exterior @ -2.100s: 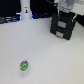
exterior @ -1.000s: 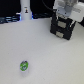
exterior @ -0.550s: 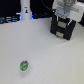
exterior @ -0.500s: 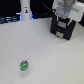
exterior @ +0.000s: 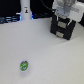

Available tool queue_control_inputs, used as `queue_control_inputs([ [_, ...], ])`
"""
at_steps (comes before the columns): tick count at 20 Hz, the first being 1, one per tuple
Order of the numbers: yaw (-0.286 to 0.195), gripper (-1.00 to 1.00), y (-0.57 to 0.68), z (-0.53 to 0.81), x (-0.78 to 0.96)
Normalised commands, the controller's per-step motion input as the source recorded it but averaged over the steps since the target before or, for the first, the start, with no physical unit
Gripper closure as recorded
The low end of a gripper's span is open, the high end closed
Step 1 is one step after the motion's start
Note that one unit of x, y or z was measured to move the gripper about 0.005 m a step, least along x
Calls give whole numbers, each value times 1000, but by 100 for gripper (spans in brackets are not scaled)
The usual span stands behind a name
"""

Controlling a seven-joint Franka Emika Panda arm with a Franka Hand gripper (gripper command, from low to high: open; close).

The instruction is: Open the kcup holder, insert the kcup into the holder, and close the kcup holder

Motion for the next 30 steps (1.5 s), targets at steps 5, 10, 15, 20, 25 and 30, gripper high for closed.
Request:
queue_control_inputs([
  [5, -33, 100, -451, 291, 824],
  [10, -44, 100, -440, 191, 868],
  [15, -50, 100, -509, 236, 873],
  [20, -65, 100, -582, 216, 821],
  [25, -63, 100, -633, 101, 768],
  [30, -45, 100, -490, 67, 693],
])
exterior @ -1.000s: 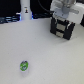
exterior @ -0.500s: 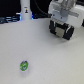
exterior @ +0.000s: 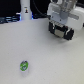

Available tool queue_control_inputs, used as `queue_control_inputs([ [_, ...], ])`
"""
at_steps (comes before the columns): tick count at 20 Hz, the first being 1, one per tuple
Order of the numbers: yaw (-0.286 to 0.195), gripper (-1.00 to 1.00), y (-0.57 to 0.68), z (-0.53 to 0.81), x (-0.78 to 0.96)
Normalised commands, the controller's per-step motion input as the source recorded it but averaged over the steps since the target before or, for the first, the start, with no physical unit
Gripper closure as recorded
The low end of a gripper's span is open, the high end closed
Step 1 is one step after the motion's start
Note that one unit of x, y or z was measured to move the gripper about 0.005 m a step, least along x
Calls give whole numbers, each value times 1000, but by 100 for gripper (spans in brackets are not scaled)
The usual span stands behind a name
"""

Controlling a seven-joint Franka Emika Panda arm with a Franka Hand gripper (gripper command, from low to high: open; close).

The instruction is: Open the kcup holder, insert the kcup into the holder, and close the kcup holder

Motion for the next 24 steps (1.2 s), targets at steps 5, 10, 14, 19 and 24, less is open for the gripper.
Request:
queue_control_inputs([
  [5, -39, 100, -441, 39, 725],
  [10, -19, 100, -444, 13, 541],
  [14, -7, 100, -520, 4, 431],
  [19, -26, 100, -506, 8, 760],
  [24, -26, 100, -533, 2, 753],
])
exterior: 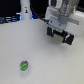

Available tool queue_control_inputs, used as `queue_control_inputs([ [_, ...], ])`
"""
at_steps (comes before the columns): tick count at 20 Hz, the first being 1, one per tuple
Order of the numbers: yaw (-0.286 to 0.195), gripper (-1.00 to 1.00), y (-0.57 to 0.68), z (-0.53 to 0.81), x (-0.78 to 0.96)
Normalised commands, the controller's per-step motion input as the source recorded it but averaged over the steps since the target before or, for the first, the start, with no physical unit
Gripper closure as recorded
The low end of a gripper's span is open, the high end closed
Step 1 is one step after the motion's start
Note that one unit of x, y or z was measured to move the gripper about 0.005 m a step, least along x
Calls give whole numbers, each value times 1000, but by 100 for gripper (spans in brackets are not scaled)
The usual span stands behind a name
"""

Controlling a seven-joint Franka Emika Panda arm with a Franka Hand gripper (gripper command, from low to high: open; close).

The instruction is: Open the kcup holder, insert the kcup into the holder, and close the kcup holder

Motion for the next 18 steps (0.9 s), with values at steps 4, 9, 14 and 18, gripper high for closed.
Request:
queue_control_inputs([
  [4, -26, 100, -544, 15, 755],
  [9, -21, -100, -206, 91, 332],
  [14, -85, -100, -272, 255, 187],
  [18, -140, -100, -618, 262, 269],
])
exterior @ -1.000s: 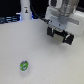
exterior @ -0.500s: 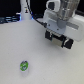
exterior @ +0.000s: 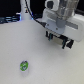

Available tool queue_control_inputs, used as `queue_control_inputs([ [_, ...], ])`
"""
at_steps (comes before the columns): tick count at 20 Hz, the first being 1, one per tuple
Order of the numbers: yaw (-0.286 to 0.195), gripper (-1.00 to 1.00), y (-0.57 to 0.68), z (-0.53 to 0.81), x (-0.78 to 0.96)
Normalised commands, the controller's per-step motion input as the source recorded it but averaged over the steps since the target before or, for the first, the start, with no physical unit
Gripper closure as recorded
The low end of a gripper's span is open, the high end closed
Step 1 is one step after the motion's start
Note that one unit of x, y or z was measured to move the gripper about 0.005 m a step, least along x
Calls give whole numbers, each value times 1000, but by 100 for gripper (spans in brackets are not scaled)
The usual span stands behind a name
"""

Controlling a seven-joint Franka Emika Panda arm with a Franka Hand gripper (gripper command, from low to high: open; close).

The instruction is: Open the kcup holder, insert the kcup into the holder, and close the kcup holder

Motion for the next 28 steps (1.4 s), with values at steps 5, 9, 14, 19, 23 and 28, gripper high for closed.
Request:
queue_control_inputs([
  [5, -184, -100, -709, 179, 261],
  [9, -208, -100, -705, 29, 118],
  [14, -212, -100, -701, 6, 66],
  [19, -213, -100, -707, 0, 18],
  [23, -201, -100, -600, 6, 329],
  [28, -199, -100, -469, 2, 582],
])
